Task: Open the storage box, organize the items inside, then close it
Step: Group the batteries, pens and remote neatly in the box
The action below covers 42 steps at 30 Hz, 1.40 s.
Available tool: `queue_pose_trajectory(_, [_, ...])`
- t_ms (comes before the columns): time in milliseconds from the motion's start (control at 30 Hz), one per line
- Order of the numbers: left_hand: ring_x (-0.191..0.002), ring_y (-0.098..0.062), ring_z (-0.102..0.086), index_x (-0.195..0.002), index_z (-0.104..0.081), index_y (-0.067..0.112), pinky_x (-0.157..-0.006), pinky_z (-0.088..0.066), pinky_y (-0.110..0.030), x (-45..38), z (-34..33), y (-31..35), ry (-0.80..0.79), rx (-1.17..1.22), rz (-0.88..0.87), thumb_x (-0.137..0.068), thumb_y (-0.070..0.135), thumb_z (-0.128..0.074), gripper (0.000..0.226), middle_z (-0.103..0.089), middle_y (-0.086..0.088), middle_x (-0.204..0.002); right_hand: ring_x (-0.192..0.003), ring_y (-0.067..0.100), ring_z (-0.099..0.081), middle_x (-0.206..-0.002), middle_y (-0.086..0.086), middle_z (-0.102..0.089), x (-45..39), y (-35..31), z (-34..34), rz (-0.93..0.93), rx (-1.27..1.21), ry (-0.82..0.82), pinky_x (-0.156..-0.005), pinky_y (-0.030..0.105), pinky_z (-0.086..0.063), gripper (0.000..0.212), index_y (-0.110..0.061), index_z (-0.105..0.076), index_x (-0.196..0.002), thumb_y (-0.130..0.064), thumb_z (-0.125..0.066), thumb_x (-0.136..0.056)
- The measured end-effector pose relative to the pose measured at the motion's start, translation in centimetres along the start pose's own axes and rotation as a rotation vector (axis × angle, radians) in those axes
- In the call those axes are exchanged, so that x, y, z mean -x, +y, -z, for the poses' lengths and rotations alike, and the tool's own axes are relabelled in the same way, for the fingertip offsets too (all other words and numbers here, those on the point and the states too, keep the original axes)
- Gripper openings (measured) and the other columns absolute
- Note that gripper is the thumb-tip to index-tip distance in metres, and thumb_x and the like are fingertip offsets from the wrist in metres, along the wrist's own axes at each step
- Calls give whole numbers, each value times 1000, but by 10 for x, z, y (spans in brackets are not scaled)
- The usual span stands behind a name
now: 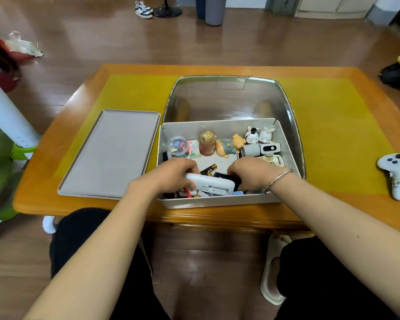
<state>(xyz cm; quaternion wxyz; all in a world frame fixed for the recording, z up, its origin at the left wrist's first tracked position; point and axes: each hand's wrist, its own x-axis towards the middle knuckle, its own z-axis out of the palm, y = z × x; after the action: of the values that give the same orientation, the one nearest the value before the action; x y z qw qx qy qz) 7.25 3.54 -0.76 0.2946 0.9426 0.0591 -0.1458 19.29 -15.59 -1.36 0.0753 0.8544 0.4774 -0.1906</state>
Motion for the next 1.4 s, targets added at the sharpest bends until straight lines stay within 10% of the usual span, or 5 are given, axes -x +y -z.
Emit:
queue_pose_trajectory(367, [-87,-8,-59,-104,-57,25,-72,-56,-34,15,8,3,466,399,-44,-91,19,-62,15,-59,11,-99,-80,19,-57,-87,2,-63,31,40,17,-321,-541,529,-70,28,-41,30,-17,-59,-111,-26,-67,-84])
queue_pose_trajectory(667, [-92,-10,-52,-109,-56,25,-72,-46,-23,4,-15,16,686,380,43,-95,19,-55,15,-53,8,-108,-93,29,-63,-101,3,-70,49,74,18,-514,-386,751,-72,40,-53,17,-24,-66,-102,-27,-66,-85])
queue_pose_trajectory(1000, [-109,-19,-52,-121,-54,14,-92,-49,-36,3,-23,28,638,386,43,-96,11,-50,25,-54,-6,-123,-101,34,-57,-120,8,-57,33,63,20,-512,-96,576,-69,36,-42,51,-17,-58,-123,8,-50,-79])
queue_pose_trajectory(1200, [-80,-20,-61,-106,-49,23,-72,-54,-37,-12,-20,59,576,544,-41,-94,16,-57,16,-59,-1,-102,-119,22,-44,-131,-1,-52,53,27,22,-34,-122,632,-98,41,-34,62,-24,-43,-137,-40,-65,-81])
queue_pose_trajectory(1400, [-65,-14,-57,-112,-47,18,-50,-47,-16,-28,-19,82,469,724,-105,-95,12,-55,20,-53,-11,-110,-110,24,-52,-117,0,-61,55,24,17,-66,-73,554,-92,37,-38,59,-24,-49,-133,-38,-65,-78])
